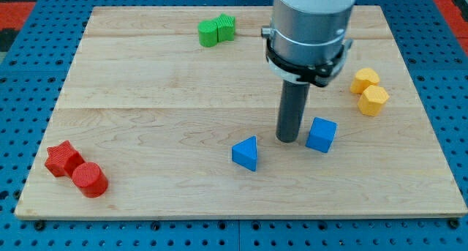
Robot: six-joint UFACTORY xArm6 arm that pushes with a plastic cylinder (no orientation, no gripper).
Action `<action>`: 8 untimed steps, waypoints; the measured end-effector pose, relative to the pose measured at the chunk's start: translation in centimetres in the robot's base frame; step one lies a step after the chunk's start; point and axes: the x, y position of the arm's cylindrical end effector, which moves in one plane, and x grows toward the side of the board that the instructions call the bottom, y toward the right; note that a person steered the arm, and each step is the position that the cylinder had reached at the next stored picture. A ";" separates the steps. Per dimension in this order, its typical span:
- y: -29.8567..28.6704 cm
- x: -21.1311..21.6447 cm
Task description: Slide the blue cube closer to yellow hexagon
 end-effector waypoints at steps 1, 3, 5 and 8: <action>4.9 -2.4; 3.5 -0.8; 12.4 3.2; 23.9 2.1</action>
